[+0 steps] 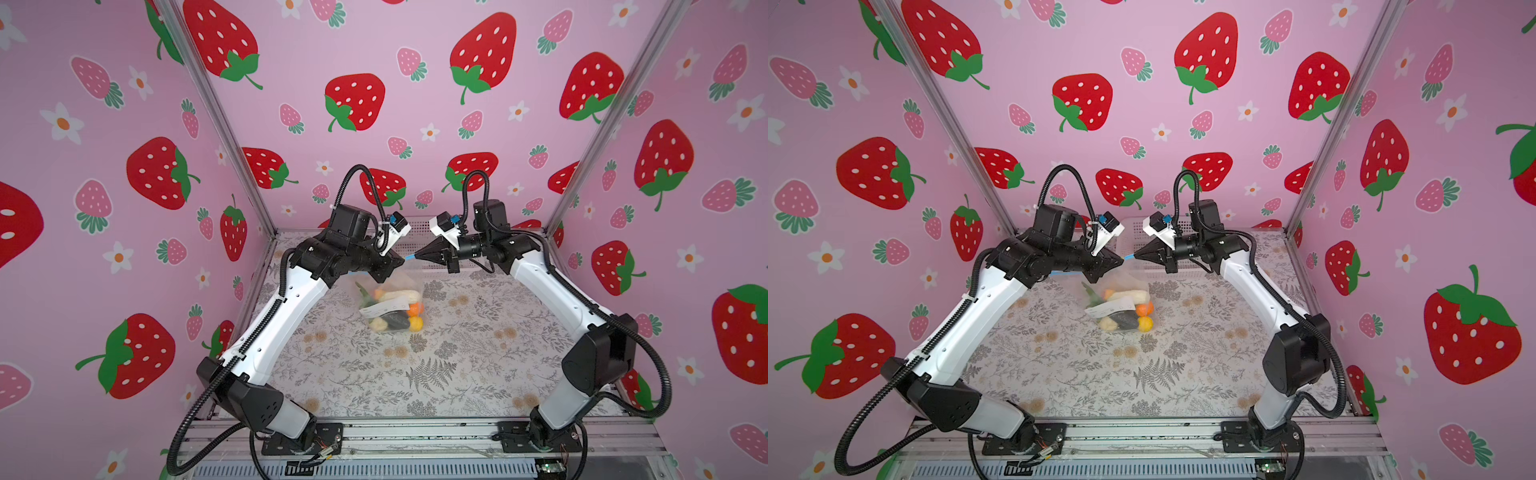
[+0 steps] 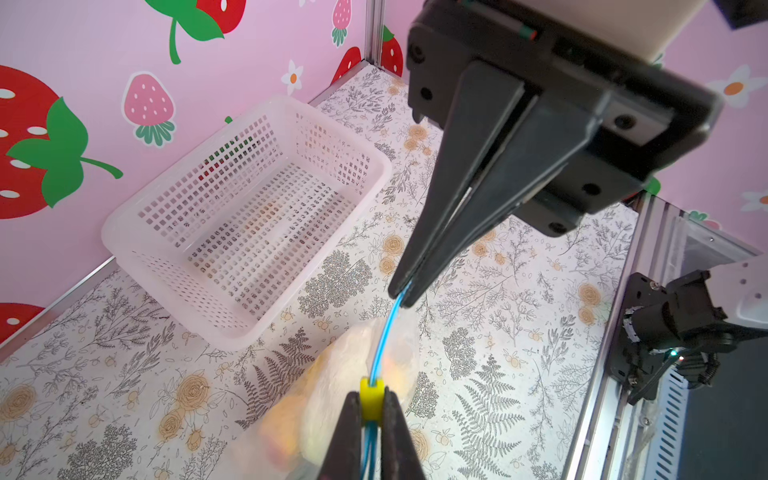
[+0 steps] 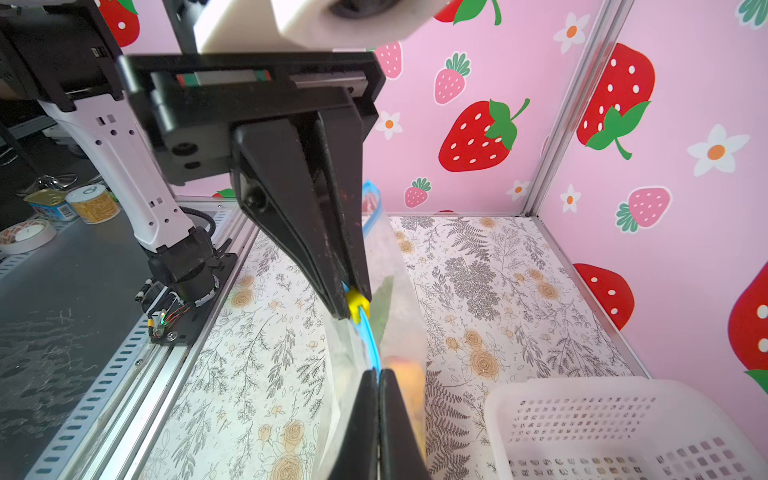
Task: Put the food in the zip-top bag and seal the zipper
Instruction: 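Slide the left gripper along the blue zipper away from the right gripper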
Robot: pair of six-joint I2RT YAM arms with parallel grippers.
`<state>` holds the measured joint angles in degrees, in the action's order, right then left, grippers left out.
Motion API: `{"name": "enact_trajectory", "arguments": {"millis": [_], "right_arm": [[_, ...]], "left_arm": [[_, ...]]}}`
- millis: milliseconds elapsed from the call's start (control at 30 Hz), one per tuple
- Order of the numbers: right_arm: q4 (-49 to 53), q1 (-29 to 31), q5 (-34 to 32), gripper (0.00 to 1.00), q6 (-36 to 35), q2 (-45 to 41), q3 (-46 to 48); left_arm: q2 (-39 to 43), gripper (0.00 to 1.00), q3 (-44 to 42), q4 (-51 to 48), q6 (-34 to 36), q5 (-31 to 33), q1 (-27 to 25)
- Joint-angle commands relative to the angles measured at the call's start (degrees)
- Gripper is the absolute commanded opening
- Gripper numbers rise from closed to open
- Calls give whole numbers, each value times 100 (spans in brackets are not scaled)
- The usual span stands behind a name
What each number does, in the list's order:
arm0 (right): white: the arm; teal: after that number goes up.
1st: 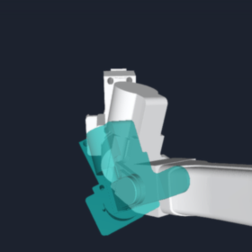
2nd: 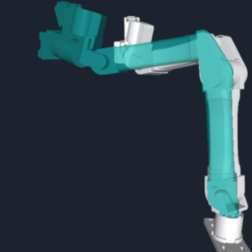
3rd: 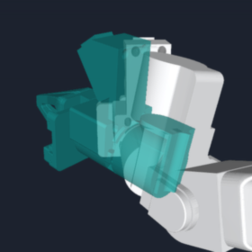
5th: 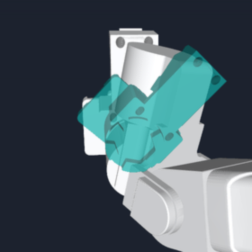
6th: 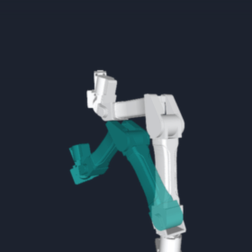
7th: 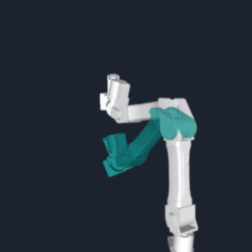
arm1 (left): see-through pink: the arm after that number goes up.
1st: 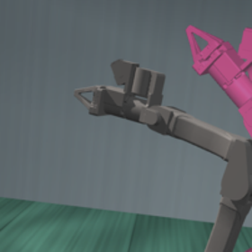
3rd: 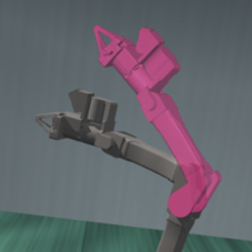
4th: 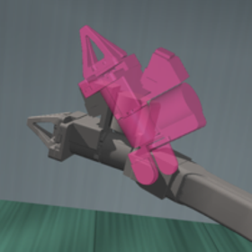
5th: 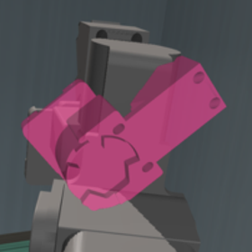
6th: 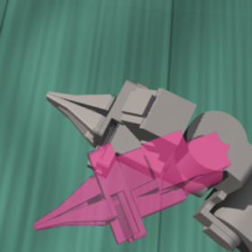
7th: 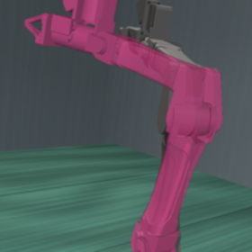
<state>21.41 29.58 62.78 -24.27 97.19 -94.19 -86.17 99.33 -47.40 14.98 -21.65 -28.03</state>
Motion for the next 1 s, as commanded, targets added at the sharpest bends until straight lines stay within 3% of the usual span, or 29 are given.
{"name": "enact_trajectory", "arguments": {"millis": [0, 967], "right_arm": [[113, -282, -152, 0, -126, -278, -44], [22, -627, -327, 0, 84, -341, -108]], "left_arm": [[242, 0, -19, -448, 102, 441, 88], [531, 0, -188, -650, -17, 565, 41]]}}
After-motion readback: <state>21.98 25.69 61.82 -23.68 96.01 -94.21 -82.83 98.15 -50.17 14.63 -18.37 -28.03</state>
